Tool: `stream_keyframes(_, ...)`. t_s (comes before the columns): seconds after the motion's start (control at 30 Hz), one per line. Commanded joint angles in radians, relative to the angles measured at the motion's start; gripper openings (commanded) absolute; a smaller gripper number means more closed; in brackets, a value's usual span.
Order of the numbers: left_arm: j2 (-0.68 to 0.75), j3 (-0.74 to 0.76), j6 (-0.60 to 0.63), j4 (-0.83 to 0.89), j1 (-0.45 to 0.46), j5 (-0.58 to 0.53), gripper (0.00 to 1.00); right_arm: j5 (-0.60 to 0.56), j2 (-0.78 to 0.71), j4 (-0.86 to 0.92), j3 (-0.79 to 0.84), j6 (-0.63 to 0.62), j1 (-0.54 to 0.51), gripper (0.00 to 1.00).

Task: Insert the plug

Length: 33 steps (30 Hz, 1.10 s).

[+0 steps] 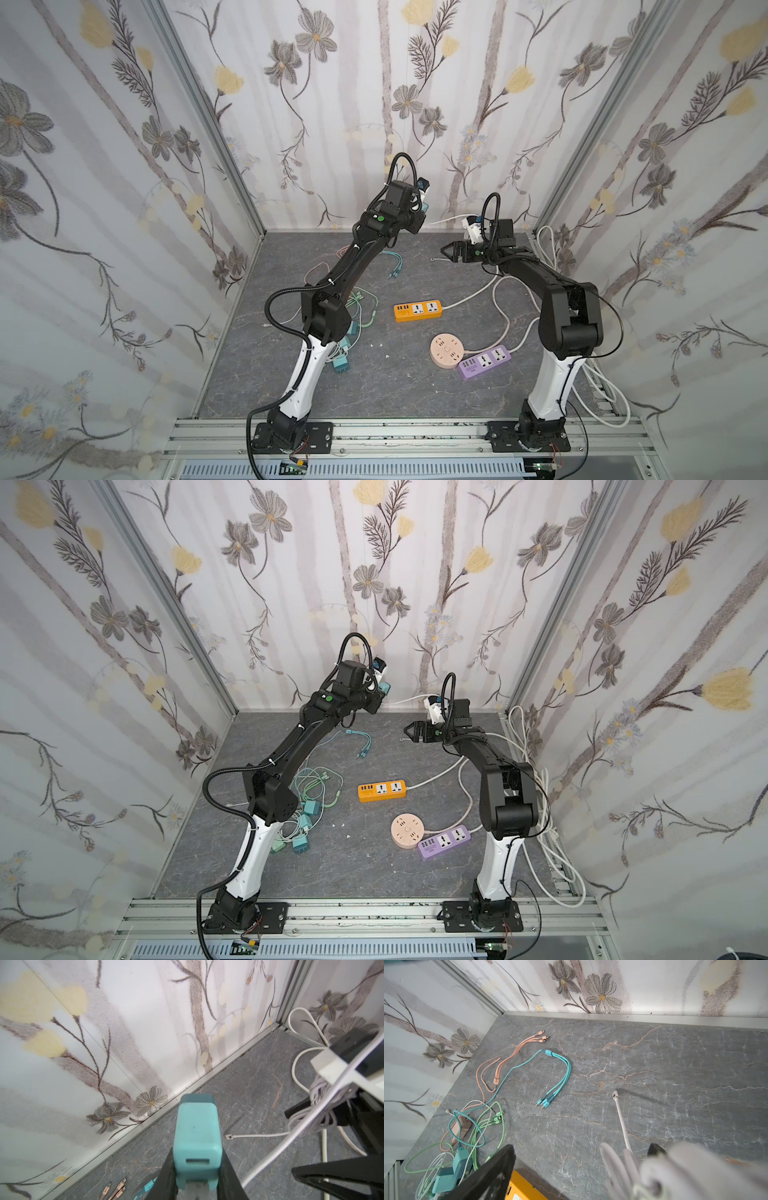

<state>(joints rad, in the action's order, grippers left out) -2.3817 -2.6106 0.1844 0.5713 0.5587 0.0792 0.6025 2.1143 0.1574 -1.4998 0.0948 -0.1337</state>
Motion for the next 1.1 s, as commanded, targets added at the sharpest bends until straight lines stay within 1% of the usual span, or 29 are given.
stream_keyframes(0.0, 0.028, -0.042, -0.135, -0.113, -0.011, 0.032, 0.00, 0.003, 0.021, 0.089, -0.049, -0.058, -0.020, 0.99)
stream_keyframes(0.07, 0.048, -0.042, -0.186, -0.184, -0.019, 0.061, 0.00, 0.017, 0.029, 0.116, -0.058, -0.094, -0.037, 0.99)
stream_keyframes(0.1, 0.053, -0.042, -0.207, -0.222, -0.022, 0.053, 0.00, 0.020, 0.029, 0.123, -0.059, -0.113, -0.047, 0.99)
stream_keyframes(0.13, 0.054, -0.044, -0.219, -0.254, -0.022, 0.014, 0.00, 0.023, 0.027, 0.129, -0.056, -0.132, -0.057, 1.00)
stream_keyframes(0.17, 0.049, -0.049, -0.222, -0.272, -0.022, -0.041, 0.00, 0.026, 0.025, 0.132, -0.055, -0.148, -0.065, 0.99)
stream_keyframes(0.23, 0.019, -0.081, -0.229, -0.289, -0.023, -0.231, 0.00, 0.048, 0.009, 0.121, -0.037, -0.186, -0.075, 0.99)
stream_keyframes(0.27, -0.001, -0.108, -0.234, -0.278, -0.027, -0.307, 0.00, 0.060, -0.005, 0.102, -0.018, -0.197, -0.079, 0.99)
stream_keyframes(0.3, -0.026, -0.146, -0.246, -0.251, -0.032, -0.414, 0.00, 0.071, -0.022, 0.085, 0.002, -0.205, -0.080, 0.99)
stream_keyframes(0.33, -0.047, -0.179, -0.264, -0.217, -0.043, -0.475, 0.00, 0.085, -0.036, 0.072, 0.017, -0.212, -0.081, 0.99)
stream_keyframes(0.4, -0.056, -0.192, -0.313, -0.166, -0.066, -0.505, 0.00, 0.112, -0.047, 0.081, 0.023, -0.222, -0.081, 0.99)
stream_keyframes(0.5, -0.042, -0.147, -0.340, -0.152, -0.081, -0.451, 0.00, 0.165, -0.038, 0.146, 0.001, -0.267, -0.095, 0.99)
stream_keyframes(0.57, -0.046, -0.131, -0.326, -0.149, -0.080, -0.391, 0.00, 0.200, -0.039, 0.183, -0.001, -0.344, -0.118, 0.99)
stream_keyframes(0.6, -0.051, -0.129, -0.326, -0.139, -0.080, -0.362, 0.00, 0.206, -0.049, 0.187, 0.008, -0.385, -0.134, 0.99)
stream_keyframes(0.63, -0.058, -0.129, -0.322, -0.124, -0.080, -0.316, 0.00, 0.177, -0.068, 0.164, 0.028, -0.396, -0.147, 0.99)
stream_keyframes(0.7, -0.061, -0.123, -0.310, -0.100, -0.077, -0.219, 0.00, 0.106, -0.116, 0.067, 0.083, -0.349, -0.150, 0.99)
stream_keyframes(0.77, -0.056, -0.091, -0.257, -0.094, -0.066, -0.114, 0.00, 0.048, -0.171, -0.038, 0.141, -0.257, -0.127, 0.99)
stream_keyframes(0.87, -0.038, -0.030, -0.131, -0.089, -0.028, -0.075, 0.00, -0.059, -0.262, -0.174, 0.237, -0.126, -0.087, 0.99)
stream_keyframes(0.93, -0.027, 0.009, -0.012, -0.056, 0.003, -0.037, 0.00, -0.125, -0.338, -0.238, 0.316, -0.056, -0.064, 0.99)
stream_keyframes(1.03, -0.009, 0.069, 0.123, 0.004, 0.038, 0.004, 0.00, -0.164, -0.447, -0.330, 0.442, 0.013, -0.039, 0.99)
stream_keyframes(1.07, -0.001, 0.097, 0.146, 0.018, 0.044, 0.019, 0.00, -0.185, -0.487, -0.350, 0.485, 0.030, -0.035, 0.99)
